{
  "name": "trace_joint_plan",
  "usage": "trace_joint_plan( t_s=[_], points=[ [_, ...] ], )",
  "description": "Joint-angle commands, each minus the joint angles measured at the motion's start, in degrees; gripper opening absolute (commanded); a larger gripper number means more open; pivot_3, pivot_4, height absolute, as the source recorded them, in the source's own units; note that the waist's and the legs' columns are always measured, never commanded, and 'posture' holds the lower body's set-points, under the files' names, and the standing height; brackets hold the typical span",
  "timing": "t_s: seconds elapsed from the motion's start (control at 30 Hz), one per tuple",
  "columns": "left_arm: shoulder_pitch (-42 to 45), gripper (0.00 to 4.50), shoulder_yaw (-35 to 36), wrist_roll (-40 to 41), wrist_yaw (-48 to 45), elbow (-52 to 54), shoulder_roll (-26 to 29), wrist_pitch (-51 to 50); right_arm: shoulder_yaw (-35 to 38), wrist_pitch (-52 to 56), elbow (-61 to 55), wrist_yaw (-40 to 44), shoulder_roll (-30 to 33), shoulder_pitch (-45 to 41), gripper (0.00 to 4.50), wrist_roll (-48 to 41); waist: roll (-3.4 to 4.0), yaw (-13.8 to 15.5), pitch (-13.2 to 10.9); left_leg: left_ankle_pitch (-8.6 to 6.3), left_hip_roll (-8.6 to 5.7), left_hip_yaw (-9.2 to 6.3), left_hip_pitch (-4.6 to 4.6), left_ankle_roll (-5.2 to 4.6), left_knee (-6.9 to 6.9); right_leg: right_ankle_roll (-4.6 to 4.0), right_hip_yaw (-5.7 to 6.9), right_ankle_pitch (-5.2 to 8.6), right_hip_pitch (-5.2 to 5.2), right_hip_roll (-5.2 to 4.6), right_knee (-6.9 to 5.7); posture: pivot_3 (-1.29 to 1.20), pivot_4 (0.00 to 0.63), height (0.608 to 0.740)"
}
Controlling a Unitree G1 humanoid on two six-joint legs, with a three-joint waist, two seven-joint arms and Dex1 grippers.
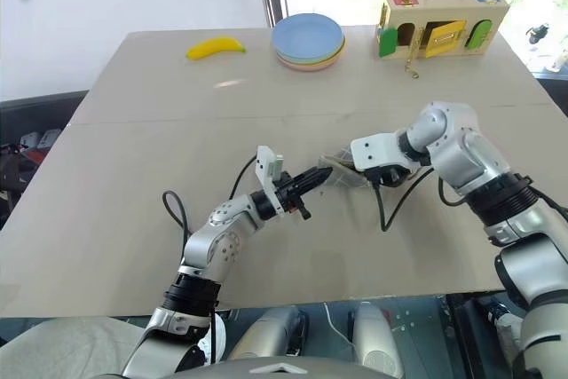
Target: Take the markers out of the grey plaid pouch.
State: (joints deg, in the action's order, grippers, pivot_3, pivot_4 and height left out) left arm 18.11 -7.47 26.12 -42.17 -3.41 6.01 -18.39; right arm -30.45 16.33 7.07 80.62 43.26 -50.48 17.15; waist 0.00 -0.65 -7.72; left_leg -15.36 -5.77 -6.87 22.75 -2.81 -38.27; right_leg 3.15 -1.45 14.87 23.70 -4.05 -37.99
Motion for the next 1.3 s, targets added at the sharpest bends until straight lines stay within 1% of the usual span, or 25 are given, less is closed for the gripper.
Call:
trace_joint_plan(
  t_s=[0.03, 0.07, 0.13, 0.17, 0.27, 0.53, 0.63, 0.97, 1.07, 1.17, 1.2, 1.23, 1.3],
  points=[
    [0.77, 0.0, 1.34, 1.54, 0.28, 0.33, -0.61, -1.38, 2.99, 2.03, -3.94, 1.22, 0.94, -2.88, 1.98, -0.58, 0.0, -0.02, 0.0, 0.0, 0.0, 0.0, 0.0, 0.0, 0.0, 0.0, 0.0, 0.0, 0.0, 0.0, 0.0, 0.0, 0.15, 0.74],
    [0.97, 0.0, 1.63, 1.98, 0.35, 0.55, -0.76, -1.91, 3.2, 2.46, -4.6, 1.97, 1.34, -3.06, 1.98, -1.0, 0.0, 0.01, 0.0, 0.0, 0.0, 0.0, 0.0, 0.0, 0.0, 0.0, 0.0, 0.0, 0.01, 0.0, 0.0, 0.0, 0.15, 0.74],
    [1.39, 0.0, 2.33, 3.47, 0.43, 1.52, -1.11, -3.55, 3.56, 3.14, -5.54, 2.91, 2.05, -3.41, 2.52, -1.73, 0.0, 0.03, 0.0, 0.0, 0.0, -0.01, 0.01, 0.0, 0.01, 0.0, 0.01, 0.0, 0.01, 0.0, 0.0, 0.0, 0.15, 0.74],
    [1.58, 0.0, 2.65, 4.25, 0.49, 2.04, -1.25, -4.51, 3.64, 3.24, -5.74, 3.09, 2.31, -3.55, 2.83, -1.93, 0.0, 0.05, 0.0, 0.0, 0.0, -0.01, 0.01, 0.0, 0.01, 0.0, 0.01, 0.0, 0.01, 0.0, 0.01, 0.0, 0.15, 0.74],
    [2.01, 0.0, 3.35, 6.67, 0.43, 3.74, -1.59, -7.26, 4.01, 3.54, -5.89, 2.61, 2.25, -4.04, 4.13, -2.23, 0.0, 0.07, 0.0, 0.0, 0.0, -0.02, 0.02, 0.0, 0.0, 0.0, 0.02, 0.0, 0.0, 0.0, 0.01, 0.0, 0.15, 0.74],
    [3.48, 0.0, 5.88, 11.46, 1.74, 4.82, -2.39, -13.24, 2.35, 3.31, -2.16, 3.52, 1.33, -4.63, 4.13, -1.46, -0.01, 0.05, -0.01, 0.0, 0.0, -0.02, 0.03, 0.0, 0.0, 0.0, 0.02, 0.0, 0.01, -0.01, 0.01, 0.0, 0.15, 0.74],
    [3.71, 0.0, 6.45, 12.17, 2.22, 4.28, -2.52, -14.59, 0.54, 0.4, 3.19, 2.4, 0.47, -4.83, 4.13, 0.51, -0.01, 0.04, -0.01, 0.0, 0.0, -0.02, 0.03, 0.0, 0.0, 0.0, 0.02, 0.0, 0.01, 0.0, 0.01, 0.0, 0.15, 0.74],
    [4.05, 0.0, 6.67, 12.04, 2.22, 2.98, -2.55, -15.99, -3.48, -7.65, 21.36, 0.06, -6.61, -8.84, 4.13, 4.93, -0.02, -0.2, 0.0, 0.01, 0.0, -0.01, 0.0, 0.02, -0.01, 0.0, 0.01, 0.0, 0.0, 0.01, -0.01, 0.0, 0.15, 0.74],
    [4.05, 0.0, 6.77, 11.92, 2.26, 2.95, -2.57, -16.08, -4.46, -10.56, 25.64, -0.66, -7.83, -9.45, 4.13, 6.55, -0.09, -0.21, 0.05, 0.01, 0.0, -0.01, -0.03, 0.02, -0.02, 0.0, 0.01, 0.0, -0.01, 0.01, -0.01, 0.0, 0.15, 0.74],
    [3.93, 0.0, 6.97, 11.87, 2.53, 3.15, -2.54, -16.23, -3.92, -11.55, 27.34, -0.14, -8.75, -9.3, 3.32, 6.46, -0.18, -0.19, 0.1, 0.01, 0.0, -0.01, -0.08, 0.02, -0.03, 0.0, 0.02, 0.0, -0.02, 0.01, -0.01, 0.0, 0.15, 0.74],
    [3.86, 0.0, 7.06, 11.86, 2.66, 3.23, -2.56, -16.27, -3.78, -11.91, 27.61, -0.18, -8.73, -9.21, 2.86, 6.6, -0.19, -0.15, 0.11, 0.01, 0.0, -0.01, -0.09, 0.02, -0.03, 0.0, 0.02, 0.0, -0.04, 0.01, -0.01, 0.0, 0.15, 0.74],
    [3.79, 0.0, 7.12, 11.82, 2.71, 3.28, -2.57, -16.3, -3.62, -12.19, 27.74, -0.21, -8.69, -9.11, 2.51, 6.75, -0.19, -0.13, 0.12, 0.01, 0.0, -0.02, -0.09, 0.02, -0.03, 0.0, 0.03, 0.0, -0.04, 0.01, -0.01, 0.0, 0.15, 0.74],
    [3.65, 0.0, 7.16, 11.74, 2.74, 3.33, -2.55, -16.39, -3.11, -12.52, 27.55, -0.11, -8.5, -8.79, 1.36, 6.8, -0.21, -0.02, 0.13, 0.01, 0.0, -0.04, -0.1, 0.02, -0.03, 0.0, 0.05, 0.0, -0.05, 0.01, -0.01, 0.0, 0.15, 0.74]
  ],
)
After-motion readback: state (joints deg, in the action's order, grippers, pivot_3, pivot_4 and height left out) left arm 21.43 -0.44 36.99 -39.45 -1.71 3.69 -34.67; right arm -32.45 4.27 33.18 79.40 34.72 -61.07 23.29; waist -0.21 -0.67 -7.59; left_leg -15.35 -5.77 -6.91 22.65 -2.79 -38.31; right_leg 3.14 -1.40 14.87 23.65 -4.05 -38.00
